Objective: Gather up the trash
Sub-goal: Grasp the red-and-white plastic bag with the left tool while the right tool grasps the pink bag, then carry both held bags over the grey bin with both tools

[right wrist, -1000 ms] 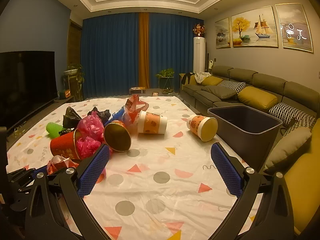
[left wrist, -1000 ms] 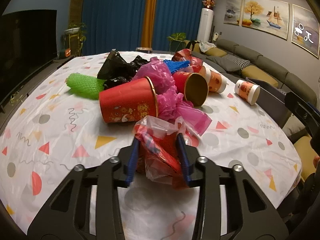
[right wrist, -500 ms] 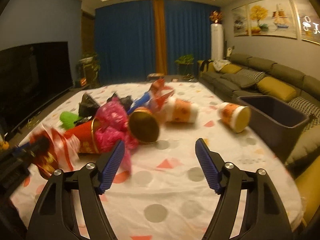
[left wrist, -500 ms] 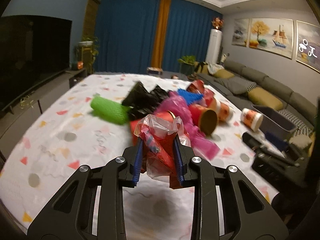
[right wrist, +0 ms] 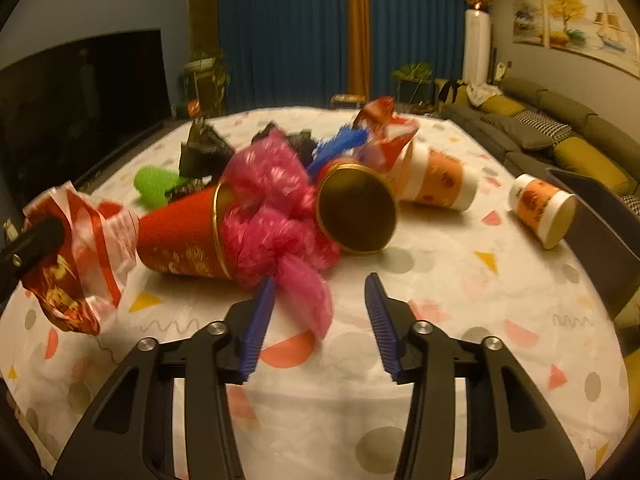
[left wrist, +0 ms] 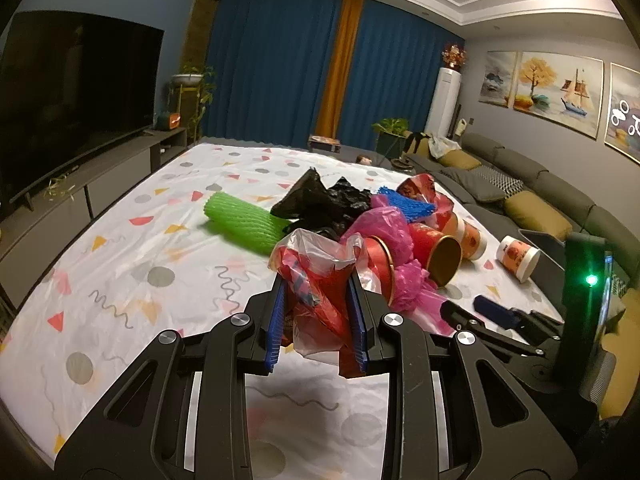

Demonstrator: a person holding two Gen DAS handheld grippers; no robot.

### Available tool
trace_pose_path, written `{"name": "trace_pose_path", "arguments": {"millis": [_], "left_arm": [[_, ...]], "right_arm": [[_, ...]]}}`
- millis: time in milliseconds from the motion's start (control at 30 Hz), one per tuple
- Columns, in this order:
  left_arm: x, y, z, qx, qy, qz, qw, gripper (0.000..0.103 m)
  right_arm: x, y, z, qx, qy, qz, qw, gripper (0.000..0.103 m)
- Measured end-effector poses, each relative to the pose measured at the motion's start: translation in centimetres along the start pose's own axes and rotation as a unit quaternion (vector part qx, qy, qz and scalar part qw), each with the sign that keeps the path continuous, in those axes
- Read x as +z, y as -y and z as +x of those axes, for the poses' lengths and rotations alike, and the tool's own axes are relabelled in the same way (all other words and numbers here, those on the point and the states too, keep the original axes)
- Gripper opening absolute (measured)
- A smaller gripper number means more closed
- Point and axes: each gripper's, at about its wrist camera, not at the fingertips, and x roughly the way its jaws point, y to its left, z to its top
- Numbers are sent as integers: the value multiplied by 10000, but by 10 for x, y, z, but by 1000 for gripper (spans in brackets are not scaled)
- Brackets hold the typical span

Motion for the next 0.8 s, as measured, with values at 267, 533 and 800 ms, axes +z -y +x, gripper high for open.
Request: {"name": "trace_pose_path", "arguments": {"millis": [267,533,800], "left_arm": [[-2,-4,1,-13,-44,-72,10000,28],[-2,-2,0,9,-38,-24,10000,28],[-1,6,-4,-49,-25,13,10000,28]], "right_arm": [[2,-4,16,114,-344,-44,9993,11],[1,-6,1,177,-35,-179,9997,3],[18,5,-52,246,662,-219,9973,2]]}}
